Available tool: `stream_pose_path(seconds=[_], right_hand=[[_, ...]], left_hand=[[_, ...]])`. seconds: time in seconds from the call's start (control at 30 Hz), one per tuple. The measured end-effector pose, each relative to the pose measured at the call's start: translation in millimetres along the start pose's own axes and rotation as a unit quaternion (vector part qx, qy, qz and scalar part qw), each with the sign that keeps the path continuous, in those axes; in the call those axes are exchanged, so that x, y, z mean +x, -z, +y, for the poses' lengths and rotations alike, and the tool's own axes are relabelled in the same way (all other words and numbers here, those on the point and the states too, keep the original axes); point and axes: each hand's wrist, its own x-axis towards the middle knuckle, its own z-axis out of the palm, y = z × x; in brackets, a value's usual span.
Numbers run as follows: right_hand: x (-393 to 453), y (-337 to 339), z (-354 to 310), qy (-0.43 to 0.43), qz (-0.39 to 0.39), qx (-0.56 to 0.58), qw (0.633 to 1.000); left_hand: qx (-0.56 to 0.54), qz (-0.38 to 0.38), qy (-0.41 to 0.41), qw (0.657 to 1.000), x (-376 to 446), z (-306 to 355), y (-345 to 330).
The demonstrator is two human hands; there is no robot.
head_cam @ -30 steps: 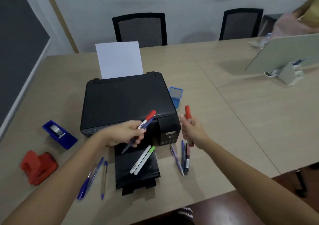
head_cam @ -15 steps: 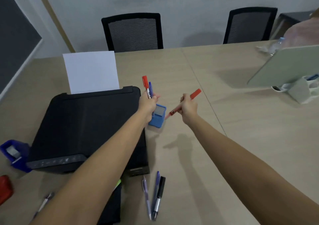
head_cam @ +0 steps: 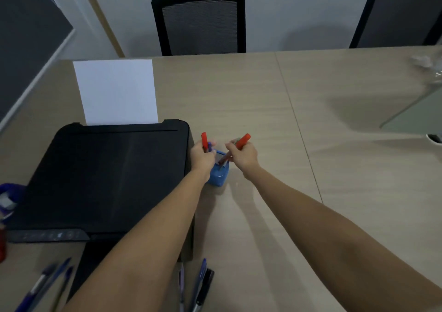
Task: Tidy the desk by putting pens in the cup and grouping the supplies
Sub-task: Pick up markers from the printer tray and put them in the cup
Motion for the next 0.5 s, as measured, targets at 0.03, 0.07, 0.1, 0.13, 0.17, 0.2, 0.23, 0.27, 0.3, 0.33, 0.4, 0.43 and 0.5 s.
stream_pose_path(seconds=[0.03, 0.07, 0.1, 0.13, 0.17, 0.2, 0.23, 0.27, 0.3, 0.33, 0.4, 0.43, 0.5], right_hand=[[1.0, 0.3, 2.6, 0.007, -0.004, -0.022, 1.000], [2.6, 1.2, 5.6, 0.016, -0.004, -0.043, 0.999], [2.5, 2.7, 6.7, 0.024, -0.002, -0.061, 0.998], [1.7, 3.9, 6.9, 0.033, -0.003, -0.076, 0.997], [0.3, 4.7, 7.0, 0.040, -0.008, -0.088, 0.995], [-1.5, 5.3, 6.3, 0.047, -0.013, -0.094, 0.994], [-3.8, 6.0, 4.4, 0.050, -0.016, -0.095, 0.994], [-5.6, 7.0, 2.3, 0.049, -0.017, -0.094, 0.994], [-8.3, 8.2, -1.1, 0.048, -0.013, -0.095, 0.994], [-11.0, 9.4, -4.7, 0.051, -0.007, -0.100, 0.994], [-15.5, 12.2, -13.4, 0.056, 0.016, -0.103, 0.993], [-20.4, 12.5, -18.7, 0.062, 0.030, -0.101, 0.992], [-31.6, 12.5, -29.7, 0.075, 0.056, -0.102, 0.990]], left_hand=[[0.011, -0.002, -0.001, 1.000, 1.0, -2.2, -0.2], [0.019, -0.004, -0.003, 1.000, 2.3, -3.9, -0.8], [0.024, -0.005, -0.004, 1.000, 3.5, -4.8, -1.6], [0.026, -0.004, -0.002, 1.000, 3.6, -4.4, -2.0], [0.027, -0.002, -0.001, 1.000, 3.0, -3.3, -1.8], [0.026, -0.001, 0.000, 1.000, 2.0, -1.6, -1.6], [0.030, 0.002, 0.000, 1.000, 0.4, 0.9, -1.0], [0.035, 0.004, -0.002, 0.999, -1.1, 3.5, 0.1], [0.041, 0.005, -0.006, 0.999, -3.0, 6.5, 1.6], [0.044, 0.003, -0.012, 0.999, -5.4, 10.7, 4.1], [0.050, -0.003, -0.033, 0.998, -10.5, 23.1, 10.1], [0.052, -0.006, -0.045, 0.998, -14.2, 30.0, 15.8], [0.045, -0.013, -0.064, 0.997, -22.6, 44.3, 29.5]])
